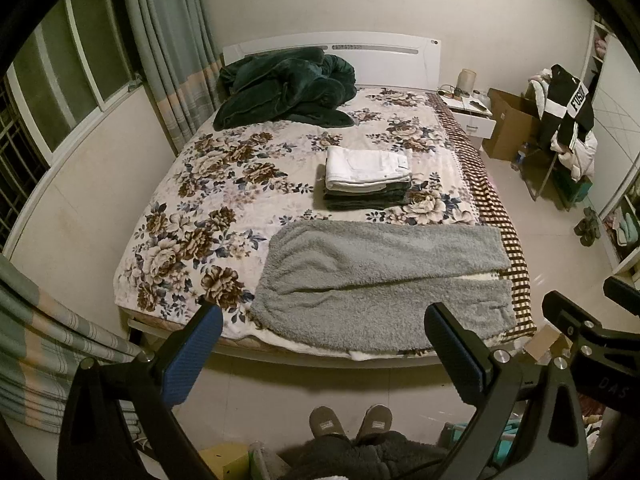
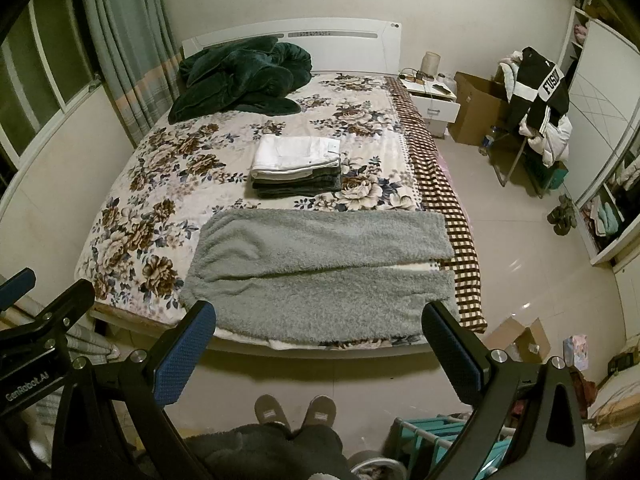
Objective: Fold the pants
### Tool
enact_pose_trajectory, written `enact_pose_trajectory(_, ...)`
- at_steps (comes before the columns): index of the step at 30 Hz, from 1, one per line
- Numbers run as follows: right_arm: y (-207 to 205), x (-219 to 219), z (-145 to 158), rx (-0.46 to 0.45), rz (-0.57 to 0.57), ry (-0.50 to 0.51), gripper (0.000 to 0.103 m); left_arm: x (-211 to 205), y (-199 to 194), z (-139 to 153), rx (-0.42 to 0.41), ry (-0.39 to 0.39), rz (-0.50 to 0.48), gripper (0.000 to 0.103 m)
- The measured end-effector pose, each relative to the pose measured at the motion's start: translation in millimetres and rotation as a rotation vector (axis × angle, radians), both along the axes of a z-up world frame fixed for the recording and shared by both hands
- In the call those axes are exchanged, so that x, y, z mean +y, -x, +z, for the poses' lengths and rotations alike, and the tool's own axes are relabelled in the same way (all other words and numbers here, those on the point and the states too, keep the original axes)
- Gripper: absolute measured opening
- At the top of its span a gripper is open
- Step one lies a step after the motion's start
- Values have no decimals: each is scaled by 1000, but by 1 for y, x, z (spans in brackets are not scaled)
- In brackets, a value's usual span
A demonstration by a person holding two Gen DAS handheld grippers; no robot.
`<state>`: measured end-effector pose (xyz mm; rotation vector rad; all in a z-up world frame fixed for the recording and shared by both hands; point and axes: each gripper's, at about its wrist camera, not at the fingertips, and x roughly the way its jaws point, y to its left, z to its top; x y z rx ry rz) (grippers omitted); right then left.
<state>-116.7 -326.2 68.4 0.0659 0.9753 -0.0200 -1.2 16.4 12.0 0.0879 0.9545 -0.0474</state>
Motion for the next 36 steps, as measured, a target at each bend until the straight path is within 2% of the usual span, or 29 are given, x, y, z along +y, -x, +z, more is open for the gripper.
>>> enact_pose_trajectory(10, 2, 5, 3, -3, 3, 1, 103, -20, 11, 6, -10, -5, -1, 103)
enact_pose_trajectory(28, 0, 12, 7, 6, 14, -8, 103, -23, 10, 8, -11, -7, 4, 103)
enact_pose_trajectory(32, -8, 11, 8, 14, 21, -17, 103, -24, 6, 9, -17, -10, 13, 103)
enact_pose_trajectory(36, -27, -10, 2, 7, 17, -26, 103, -26, -11, 4, -37, -14, 46, 103)
